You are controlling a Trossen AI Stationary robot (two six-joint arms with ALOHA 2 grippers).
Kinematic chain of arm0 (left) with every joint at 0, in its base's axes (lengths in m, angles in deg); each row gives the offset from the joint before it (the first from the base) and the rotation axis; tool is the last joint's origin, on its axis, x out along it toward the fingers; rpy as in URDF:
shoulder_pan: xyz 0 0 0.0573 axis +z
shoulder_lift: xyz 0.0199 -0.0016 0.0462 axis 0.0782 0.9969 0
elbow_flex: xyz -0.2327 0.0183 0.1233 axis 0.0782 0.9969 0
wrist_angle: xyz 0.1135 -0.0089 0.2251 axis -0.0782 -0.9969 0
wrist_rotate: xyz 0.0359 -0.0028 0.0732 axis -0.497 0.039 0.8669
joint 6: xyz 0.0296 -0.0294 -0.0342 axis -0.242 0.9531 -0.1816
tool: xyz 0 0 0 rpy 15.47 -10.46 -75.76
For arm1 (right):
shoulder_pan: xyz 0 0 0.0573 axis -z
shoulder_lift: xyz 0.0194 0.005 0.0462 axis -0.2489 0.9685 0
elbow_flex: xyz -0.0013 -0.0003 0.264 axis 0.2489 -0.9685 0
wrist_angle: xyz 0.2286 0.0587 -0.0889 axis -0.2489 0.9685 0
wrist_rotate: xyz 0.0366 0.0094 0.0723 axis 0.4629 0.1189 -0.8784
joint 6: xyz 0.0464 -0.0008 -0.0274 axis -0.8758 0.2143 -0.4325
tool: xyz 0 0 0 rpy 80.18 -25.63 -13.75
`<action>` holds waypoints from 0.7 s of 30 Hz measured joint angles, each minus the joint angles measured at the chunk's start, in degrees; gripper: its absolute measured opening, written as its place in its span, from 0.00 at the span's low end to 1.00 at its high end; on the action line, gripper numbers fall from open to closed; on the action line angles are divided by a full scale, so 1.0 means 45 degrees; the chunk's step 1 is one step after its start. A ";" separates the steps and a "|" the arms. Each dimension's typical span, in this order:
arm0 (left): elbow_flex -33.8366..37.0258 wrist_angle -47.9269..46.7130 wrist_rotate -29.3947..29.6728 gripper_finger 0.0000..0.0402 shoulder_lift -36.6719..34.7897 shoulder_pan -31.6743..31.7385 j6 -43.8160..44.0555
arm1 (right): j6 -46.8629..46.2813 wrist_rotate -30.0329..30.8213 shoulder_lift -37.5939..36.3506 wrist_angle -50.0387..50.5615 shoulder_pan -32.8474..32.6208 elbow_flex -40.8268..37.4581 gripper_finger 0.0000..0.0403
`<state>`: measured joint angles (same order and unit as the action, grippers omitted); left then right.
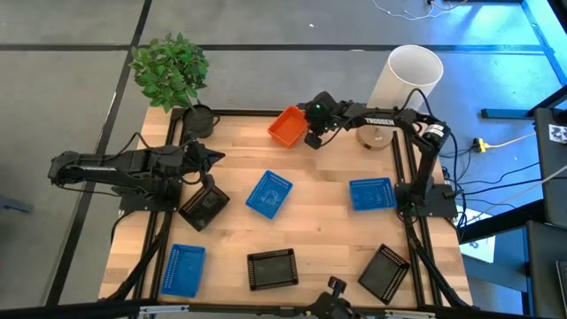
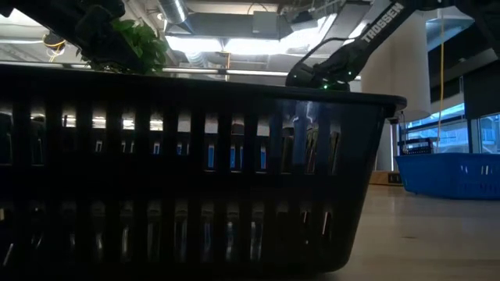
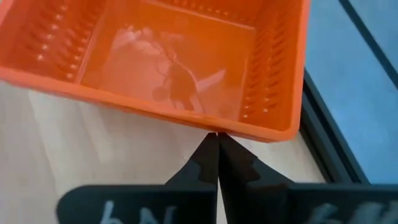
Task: Stack baskets by color
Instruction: Stack the left orange bin on the orange bins, then stack the bottom blue bin on the left blue bin
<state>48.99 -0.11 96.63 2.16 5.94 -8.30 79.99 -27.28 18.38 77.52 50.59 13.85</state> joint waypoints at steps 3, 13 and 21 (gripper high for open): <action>0.0000 0.0000 0.0009 0.00 0.0000 0.0004 0.0000 | 0.0491 -0.0050 0.0196 -0.0476 0.0012 0.0000 0.00; 0.0000 -0.0001 0.0059 0.00 0.0000 0.0004 0.0001 | 0.0768 -0.2814 0.0350 -0.2997 0.0012 0.0005 0.00; 0.0000 -0.0005 0.0246 0.00 0.0000 0.0004 0.0004 | -0.0301 -0.3557 0.0175 -0.3133 0.0009 0.0008 0.00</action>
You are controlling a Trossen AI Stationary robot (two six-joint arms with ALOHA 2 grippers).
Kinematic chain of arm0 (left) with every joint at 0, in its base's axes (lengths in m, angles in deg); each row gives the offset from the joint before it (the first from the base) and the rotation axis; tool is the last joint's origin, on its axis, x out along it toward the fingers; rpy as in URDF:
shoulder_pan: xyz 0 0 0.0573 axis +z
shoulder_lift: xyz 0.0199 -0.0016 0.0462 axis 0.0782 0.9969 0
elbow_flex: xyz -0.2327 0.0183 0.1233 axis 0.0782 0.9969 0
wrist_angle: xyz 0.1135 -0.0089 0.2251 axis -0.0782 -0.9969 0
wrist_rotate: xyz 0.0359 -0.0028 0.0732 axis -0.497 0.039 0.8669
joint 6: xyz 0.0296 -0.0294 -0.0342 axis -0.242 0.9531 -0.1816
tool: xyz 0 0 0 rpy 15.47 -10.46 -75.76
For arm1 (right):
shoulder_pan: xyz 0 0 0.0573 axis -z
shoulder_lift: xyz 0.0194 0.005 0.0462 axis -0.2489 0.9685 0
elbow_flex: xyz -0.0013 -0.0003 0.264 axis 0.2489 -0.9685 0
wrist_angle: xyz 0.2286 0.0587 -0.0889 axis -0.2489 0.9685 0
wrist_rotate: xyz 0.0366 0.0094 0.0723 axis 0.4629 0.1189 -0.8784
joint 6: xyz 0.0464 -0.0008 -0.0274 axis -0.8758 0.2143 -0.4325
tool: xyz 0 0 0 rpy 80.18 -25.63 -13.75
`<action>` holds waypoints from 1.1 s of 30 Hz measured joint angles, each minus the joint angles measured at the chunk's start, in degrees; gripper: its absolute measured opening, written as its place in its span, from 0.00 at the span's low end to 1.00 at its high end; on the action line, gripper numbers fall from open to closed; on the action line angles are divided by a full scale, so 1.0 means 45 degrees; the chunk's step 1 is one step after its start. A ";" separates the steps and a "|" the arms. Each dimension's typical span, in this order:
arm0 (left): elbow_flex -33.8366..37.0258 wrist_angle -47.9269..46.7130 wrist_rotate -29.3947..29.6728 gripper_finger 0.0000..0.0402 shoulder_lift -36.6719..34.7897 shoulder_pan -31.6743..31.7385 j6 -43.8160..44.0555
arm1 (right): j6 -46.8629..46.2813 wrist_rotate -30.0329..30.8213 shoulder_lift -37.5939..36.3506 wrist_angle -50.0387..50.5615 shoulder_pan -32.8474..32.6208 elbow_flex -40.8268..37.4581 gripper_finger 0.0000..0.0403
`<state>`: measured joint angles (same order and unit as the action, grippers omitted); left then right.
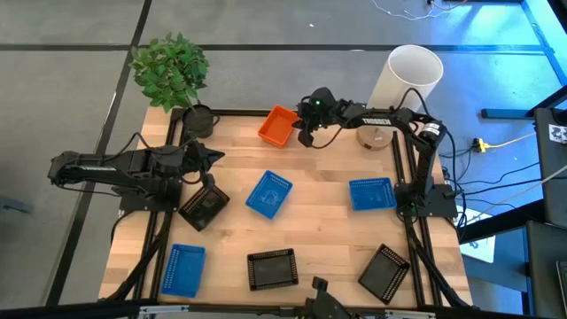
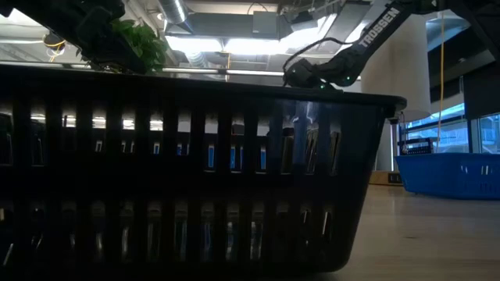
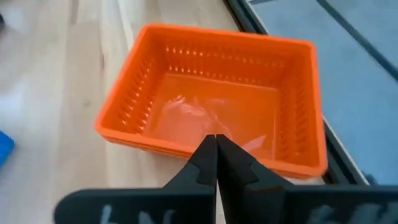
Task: Stack baskets by color
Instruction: Stack the bottom blue bin on the left blue bin
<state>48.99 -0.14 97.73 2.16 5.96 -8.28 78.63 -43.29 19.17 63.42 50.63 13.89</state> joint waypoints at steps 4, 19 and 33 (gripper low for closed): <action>0.0000 -0.0005 0.0003 0.00 0.0000 0.0000 0.0639 | 0.0272 0.0111 -0.1132 0.1651 -0.0474 0.0521 0.00; 0.0000 -0.0019 -0.0329 0.00 -0.0003 -0.0002 0.0569 | 0.0174 -0.0330 -0.3482 1.0053 -0.3566 0.2496 0.01; 0.0000 -0.0029 -0.0018 0.09 0.0000 0.0000 0.3395 | -0.0828 -0.0230 -0.3458 1.0058 -0.4369 0.2503 0.08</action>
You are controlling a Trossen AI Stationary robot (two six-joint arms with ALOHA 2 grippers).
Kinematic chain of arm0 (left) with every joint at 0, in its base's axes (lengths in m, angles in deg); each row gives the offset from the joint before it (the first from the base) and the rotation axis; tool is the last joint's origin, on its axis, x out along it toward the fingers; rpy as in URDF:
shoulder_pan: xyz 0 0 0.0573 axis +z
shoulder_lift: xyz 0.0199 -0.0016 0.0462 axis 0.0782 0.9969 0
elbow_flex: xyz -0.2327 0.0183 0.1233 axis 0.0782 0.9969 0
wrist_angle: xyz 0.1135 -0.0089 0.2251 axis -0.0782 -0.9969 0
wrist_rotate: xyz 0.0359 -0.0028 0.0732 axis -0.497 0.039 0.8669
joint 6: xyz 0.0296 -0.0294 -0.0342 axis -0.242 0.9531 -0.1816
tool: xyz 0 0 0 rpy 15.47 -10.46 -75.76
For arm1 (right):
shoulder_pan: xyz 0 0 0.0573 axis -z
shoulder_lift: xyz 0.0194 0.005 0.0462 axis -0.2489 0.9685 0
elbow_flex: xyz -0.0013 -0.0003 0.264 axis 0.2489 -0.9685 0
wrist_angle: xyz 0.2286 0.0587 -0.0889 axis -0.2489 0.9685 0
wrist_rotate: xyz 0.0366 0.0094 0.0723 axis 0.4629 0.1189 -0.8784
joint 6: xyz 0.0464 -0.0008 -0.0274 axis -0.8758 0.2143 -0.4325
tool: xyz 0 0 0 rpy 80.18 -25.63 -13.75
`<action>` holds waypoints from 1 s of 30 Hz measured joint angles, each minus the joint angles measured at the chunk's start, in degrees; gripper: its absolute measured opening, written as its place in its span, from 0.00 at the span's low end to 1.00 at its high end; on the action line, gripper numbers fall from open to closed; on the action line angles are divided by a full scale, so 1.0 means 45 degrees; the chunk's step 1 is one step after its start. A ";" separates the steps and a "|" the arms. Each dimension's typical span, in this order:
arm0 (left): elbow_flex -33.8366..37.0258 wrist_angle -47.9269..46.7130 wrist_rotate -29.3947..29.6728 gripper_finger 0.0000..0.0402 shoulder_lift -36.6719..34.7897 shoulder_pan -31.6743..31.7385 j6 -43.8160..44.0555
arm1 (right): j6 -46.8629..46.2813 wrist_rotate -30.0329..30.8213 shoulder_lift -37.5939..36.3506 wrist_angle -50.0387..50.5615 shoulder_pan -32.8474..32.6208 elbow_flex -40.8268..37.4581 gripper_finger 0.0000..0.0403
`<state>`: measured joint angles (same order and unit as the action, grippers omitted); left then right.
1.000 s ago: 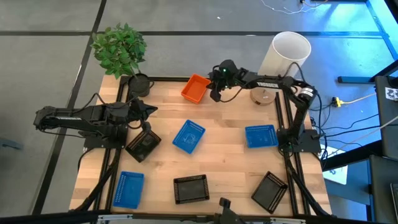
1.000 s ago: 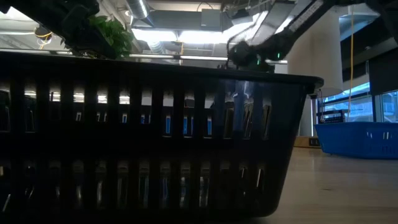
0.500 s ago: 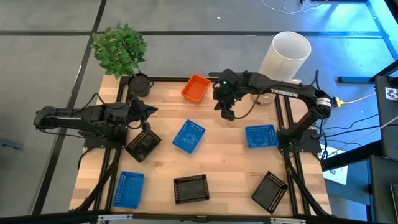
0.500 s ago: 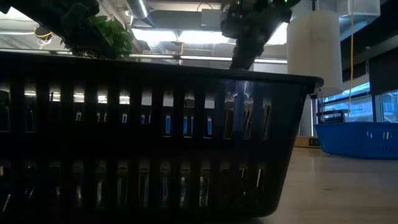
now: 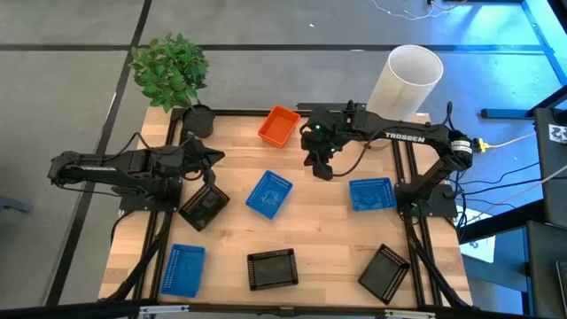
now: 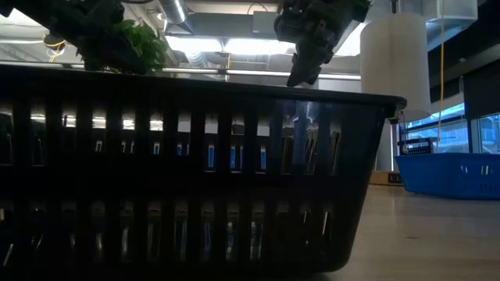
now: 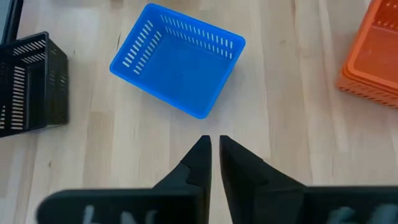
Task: Stack baskets by color
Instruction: Stack the bottom blue bin on the left blue bin
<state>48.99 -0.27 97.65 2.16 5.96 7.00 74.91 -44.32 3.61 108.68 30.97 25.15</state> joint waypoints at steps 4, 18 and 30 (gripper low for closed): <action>0.0000 0.0114 0.0005 0.18 0.0000 0.0000 0.0269 | 0.0283 0.0001 0.0000 -0.0004 0.0000 0.0000 0.11; -0.4145 -0.2978 -0.3011 0.21 0.0994 -0.0682 -0.0754 | 0.2601 0.0002 0.0000 -0.0005 0.0005 0.0000 0.11; -0.8990 -1.0609 -0.6709 0.20 0.4381 -0.2288 0.0956 | 0.3445 0.0003 0.0000 -0.0005 0.0005 0.0000 0.11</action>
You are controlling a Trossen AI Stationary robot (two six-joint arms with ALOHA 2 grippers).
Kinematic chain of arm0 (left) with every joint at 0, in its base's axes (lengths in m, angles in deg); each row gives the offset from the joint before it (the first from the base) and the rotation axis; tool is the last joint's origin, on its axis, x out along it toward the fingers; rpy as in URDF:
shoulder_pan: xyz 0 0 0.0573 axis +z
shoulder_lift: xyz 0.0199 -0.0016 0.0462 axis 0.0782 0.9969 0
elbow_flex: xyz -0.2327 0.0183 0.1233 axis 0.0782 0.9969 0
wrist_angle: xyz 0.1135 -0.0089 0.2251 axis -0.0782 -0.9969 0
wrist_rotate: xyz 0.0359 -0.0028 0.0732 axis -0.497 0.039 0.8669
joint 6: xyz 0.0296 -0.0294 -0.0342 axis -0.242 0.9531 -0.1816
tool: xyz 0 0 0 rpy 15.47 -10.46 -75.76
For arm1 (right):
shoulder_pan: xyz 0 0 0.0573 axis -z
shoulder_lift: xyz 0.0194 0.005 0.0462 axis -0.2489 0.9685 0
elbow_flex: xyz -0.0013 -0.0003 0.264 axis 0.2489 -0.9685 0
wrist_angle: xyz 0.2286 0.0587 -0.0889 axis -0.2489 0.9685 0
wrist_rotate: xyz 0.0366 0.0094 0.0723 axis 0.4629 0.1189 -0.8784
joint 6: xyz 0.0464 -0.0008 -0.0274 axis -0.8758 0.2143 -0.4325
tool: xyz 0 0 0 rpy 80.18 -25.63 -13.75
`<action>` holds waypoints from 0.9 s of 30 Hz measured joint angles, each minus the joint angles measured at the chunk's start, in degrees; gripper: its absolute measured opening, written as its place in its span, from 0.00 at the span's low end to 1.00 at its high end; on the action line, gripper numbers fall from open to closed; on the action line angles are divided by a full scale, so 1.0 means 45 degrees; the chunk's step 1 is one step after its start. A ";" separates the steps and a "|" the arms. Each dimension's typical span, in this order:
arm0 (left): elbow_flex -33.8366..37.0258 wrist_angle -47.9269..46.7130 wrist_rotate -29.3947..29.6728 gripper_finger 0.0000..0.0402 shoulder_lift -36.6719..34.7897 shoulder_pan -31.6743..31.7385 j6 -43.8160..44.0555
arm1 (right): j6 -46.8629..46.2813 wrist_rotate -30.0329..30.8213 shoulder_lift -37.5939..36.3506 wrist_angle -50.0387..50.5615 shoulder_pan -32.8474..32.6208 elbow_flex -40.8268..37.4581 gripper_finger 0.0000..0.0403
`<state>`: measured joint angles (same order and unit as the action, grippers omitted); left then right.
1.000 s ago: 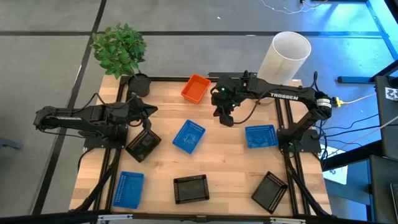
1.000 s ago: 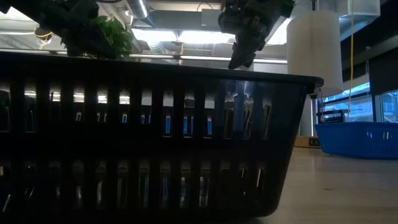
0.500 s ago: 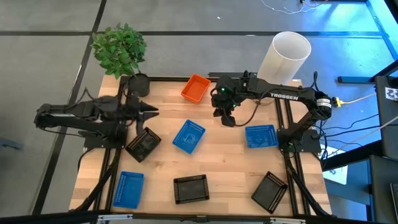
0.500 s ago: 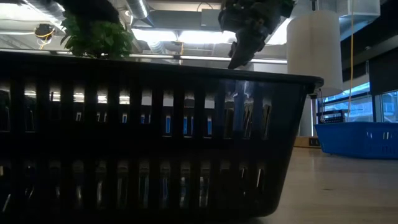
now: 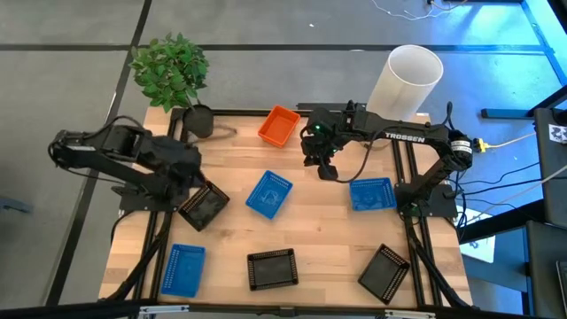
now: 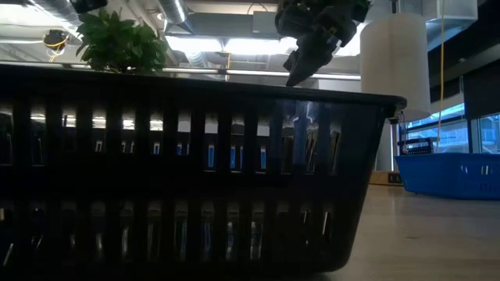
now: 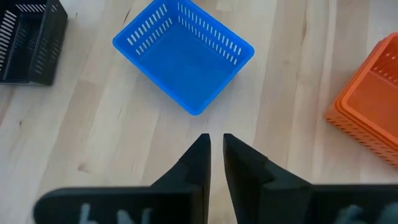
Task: Stack baskets by color
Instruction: Stack the bottom blue bin on the left blue bin
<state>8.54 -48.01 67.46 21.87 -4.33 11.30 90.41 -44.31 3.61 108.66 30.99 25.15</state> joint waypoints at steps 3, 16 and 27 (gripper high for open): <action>-0.0224 -0.1393 -0.1288 0.20 0.0624 -0.0592 0.0404 | 0.0426 0.0003 0.0000 0.0000 0.0010 0.0000 0.11; 0.1965 -0.0906 -0.2070 0.20 0.1276 -0.4768 0.1443 | 0.0569 -0.0664 0.0000 -0.0008 0.0015 -0.0005 0.11; 0.4398 0.2878 0.0620 0.20 0.1293 -0.8094 0.4432 | 0.0564 -0.3431 -0.0141 0.0007 -0.0211 -0.0010 0.11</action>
<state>28.33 -35.06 70.25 27.69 -40.76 31.25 92.95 -59.75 2.97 108.70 30.04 25.11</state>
